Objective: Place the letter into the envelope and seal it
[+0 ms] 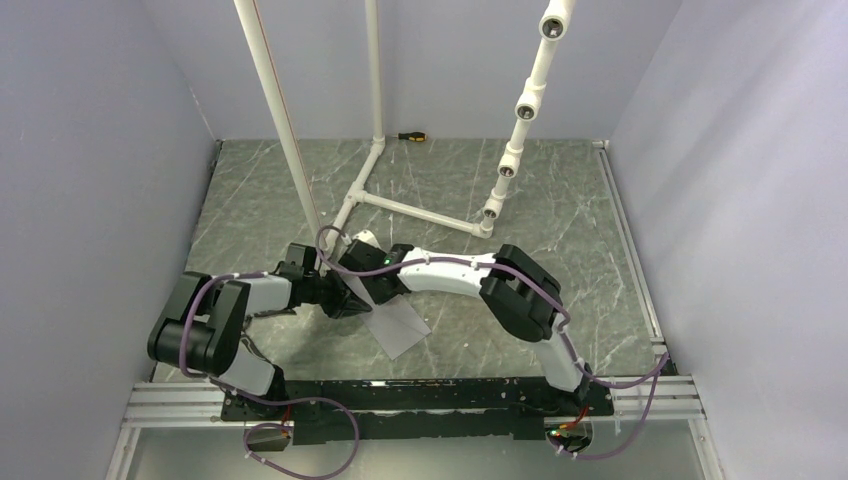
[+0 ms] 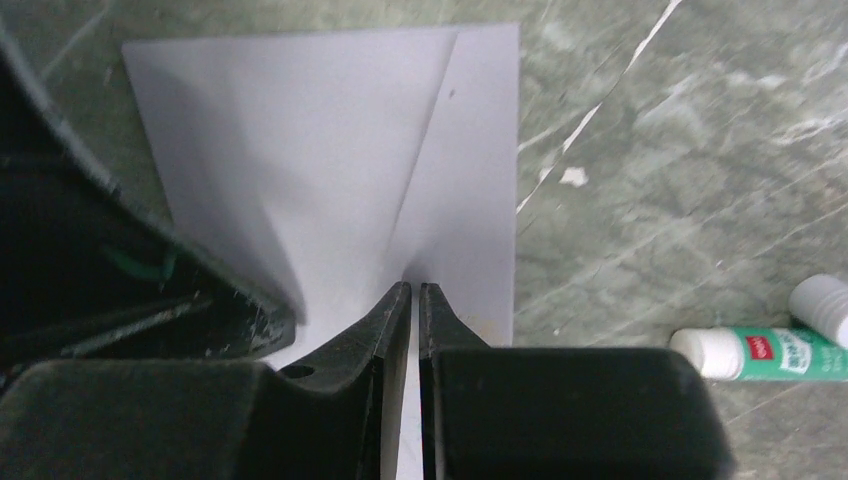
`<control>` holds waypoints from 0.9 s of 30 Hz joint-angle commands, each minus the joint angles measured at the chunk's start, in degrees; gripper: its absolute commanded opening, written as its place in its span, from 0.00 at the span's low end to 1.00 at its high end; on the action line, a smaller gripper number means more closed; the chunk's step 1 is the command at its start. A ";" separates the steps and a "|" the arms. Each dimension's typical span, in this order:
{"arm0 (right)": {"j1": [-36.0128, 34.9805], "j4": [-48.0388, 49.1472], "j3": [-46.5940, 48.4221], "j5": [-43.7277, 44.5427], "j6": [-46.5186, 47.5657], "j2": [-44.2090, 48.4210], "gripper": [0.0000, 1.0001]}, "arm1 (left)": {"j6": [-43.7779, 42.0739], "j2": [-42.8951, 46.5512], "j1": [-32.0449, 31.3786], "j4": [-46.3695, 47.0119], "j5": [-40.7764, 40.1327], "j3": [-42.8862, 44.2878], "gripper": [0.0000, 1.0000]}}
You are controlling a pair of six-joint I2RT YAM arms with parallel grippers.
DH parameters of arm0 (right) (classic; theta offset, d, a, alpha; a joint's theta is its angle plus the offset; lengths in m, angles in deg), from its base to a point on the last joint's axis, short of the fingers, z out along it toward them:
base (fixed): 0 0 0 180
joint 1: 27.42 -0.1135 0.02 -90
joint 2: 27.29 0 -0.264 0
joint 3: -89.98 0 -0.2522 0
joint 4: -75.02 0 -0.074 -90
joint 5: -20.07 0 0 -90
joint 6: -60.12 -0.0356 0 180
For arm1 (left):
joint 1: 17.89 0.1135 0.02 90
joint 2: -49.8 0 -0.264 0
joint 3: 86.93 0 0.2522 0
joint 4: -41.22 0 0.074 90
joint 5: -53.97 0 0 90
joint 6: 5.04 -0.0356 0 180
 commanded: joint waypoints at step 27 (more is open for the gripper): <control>-4.82 -4.09 -14.99 -5.34 -2.47 5.94 0.12 | -1.63 -5.30 2.22 -2.29 -9.34 -4.14 0.02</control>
